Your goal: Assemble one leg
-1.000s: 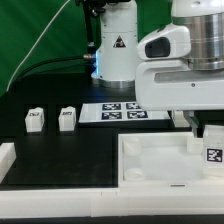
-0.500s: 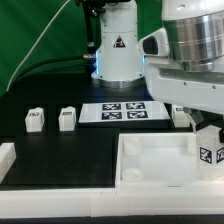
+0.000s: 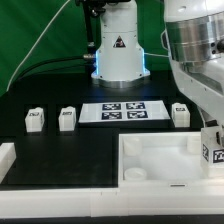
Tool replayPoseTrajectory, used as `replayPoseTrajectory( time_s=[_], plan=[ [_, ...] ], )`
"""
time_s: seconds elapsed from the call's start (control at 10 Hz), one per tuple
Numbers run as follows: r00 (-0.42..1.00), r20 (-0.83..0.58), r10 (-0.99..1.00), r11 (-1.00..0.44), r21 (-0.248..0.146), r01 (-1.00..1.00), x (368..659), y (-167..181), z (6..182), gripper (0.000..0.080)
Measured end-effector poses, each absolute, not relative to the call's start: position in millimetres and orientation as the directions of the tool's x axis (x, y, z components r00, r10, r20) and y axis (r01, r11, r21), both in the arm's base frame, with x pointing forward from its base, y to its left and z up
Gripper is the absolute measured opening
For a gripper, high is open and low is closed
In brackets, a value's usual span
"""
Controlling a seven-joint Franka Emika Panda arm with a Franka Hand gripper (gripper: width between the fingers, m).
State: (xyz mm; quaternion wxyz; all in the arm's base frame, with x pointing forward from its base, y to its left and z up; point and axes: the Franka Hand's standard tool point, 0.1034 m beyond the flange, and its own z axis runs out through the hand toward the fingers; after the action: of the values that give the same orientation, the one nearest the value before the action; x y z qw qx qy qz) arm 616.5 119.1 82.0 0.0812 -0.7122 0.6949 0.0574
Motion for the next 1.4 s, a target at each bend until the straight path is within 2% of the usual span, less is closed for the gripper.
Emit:
replayPoseTrajectory(
  time_s=[0.1, 0.2, 0.3, 0.4, 0.5, 0.6, 0.7, 0.8, 1.1, 1.4],
  plan=[
    [-0.074, -0.204, -0.976, 0.079, -0.017, -0.997, 616.6, 119.5, 82.1, 0.0291],
    [-0.095, -0.206, -0.974, 0.100, -0.012, -0.995, 616.6, 119.8, 82.1, 0.0291],
    [-0.057, -0.206, -0.977, 0.063, -0.020, -0.998, 616.5, 120.2, 82.1, 0.0439],
    [-0.038, -0.205, -0.978, 0.044, -0.024, -0.999, 616.5, 120.4, 82.1, 0.0439],
    [-0.008, -0.205, -0.979, 0.015, -0.030, -0.999, 616.5, 120.5, 82.1, 0.0567],
    [-0.008, -0.205, -0.979, 0.014, -0.030, -0.999, 616.4, 120.8, 82.1, 0.0631],
    [0.072, -0.200, -0.977, -0.066, -0.034, -0.997, 614.7, 120.5, 81.4, 0.0631],
    [0.247, -0.198, -0.949, -0.251, -0.005, -0.968, 609.0, 119.3, 79.2, 0.0646],
    [0.670, -0.162, -0.724, -0.674, -0.037, -0.737, 611.2, 111.3, 72.0, 0.0649],
    [0.875, -0.127, -0.467, -0.878, -0.048, -0.476, 608.8, 117.4, 70.4, 0.0649]
  ],
)
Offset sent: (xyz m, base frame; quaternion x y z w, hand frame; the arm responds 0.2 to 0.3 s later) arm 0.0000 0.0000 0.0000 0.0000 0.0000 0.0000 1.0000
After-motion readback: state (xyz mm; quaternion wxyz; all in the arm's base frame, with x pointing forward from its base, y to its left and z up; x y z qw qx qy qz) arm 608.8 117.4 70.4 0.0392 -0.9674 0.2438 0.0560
